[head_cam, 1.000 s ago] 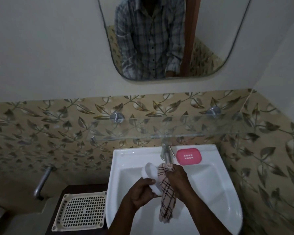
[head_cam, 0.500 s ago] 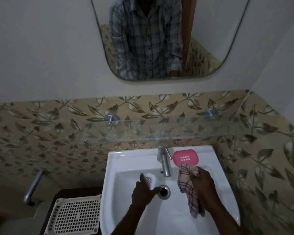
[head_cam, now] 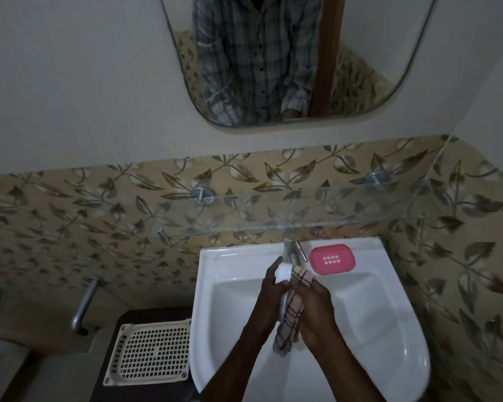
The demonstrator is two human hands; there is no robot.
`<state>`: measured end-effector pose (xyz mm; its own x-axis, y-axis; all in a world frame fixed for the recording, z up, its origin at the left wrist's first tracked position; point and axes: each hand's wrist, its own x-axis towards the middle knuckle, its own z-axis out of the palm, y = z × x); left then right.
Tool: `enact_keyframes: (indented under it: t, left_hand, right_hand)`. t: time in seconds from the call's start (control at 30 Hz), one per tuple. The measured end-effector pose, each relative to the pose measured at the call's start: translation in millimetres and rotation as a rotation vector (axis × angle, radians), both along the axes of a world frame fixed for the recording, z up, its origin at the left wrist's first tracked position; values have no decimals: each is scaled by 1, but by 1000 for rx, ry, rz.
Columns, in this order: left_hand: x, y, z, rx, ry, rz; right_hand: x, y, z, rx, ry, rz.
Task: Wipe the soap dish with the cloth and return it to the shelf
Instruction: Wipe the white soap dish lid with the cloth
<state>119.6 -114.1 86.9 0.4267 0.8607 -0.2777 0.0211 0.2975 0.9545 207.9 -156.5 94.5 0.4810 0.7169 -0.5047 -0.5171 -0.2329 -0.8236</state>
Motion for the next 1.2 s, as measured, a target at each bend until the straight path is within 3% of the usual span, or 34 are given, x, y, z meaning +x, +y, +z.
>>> enact_keyframes:
  t: [0.1,0.2,0.33,0.4,0.47,0.53,0.63,0.73,0.83,0.87,0.93,1.03,1.13,1.2]
  left_hand:
    - [0,5,7,-77,-77,78]
    - [1,14,14,-238,-88,178]
    - [-9,30,19,-494,-44,134]
    - [-14,31,21,-568,1,39]
    - [-19,29,24,-598,89,-33]
    - [-24,33,27,-657,120,-100]
    - [-30,48,33,-661,33,-166]
    - [-32,57,34,-630,19,-120]
    - [-26,57,24,-609,23,66]
    - [-23,55,22,-605,4,155]
    - [-17,52,16,-556,2,271]
    - [-12,36,3,-190,67,306]
    - [-18,12,-13,339,173,271]
    - [-25,4,-29,476,201,186]
  right_hand:
    - [-9,-13,-1,105,-157,235]
    - [-13,-19,-5,76,-313,364]
    - [-3,-29,-16,123,-967,530]
    - [6,-34,-16,290,-1198,643]
    - [27,-22,-15,675,-1289,765]
    - [47,1,-17,959,-1610,981]
    - [59,26,-26,928,-1825,989]
    - [44,26,-32,844,-1682,840]
    - [28,10,-41,787,-1574,770]
    - [22,5,-43,725,-1493,772]
    - [11,-1,-31,492,-1122,752]
    - [4,5,-15,223,-522,711]
    - [9,11,0,193,-209,613]
    - [13,17,10,185,-60,544]
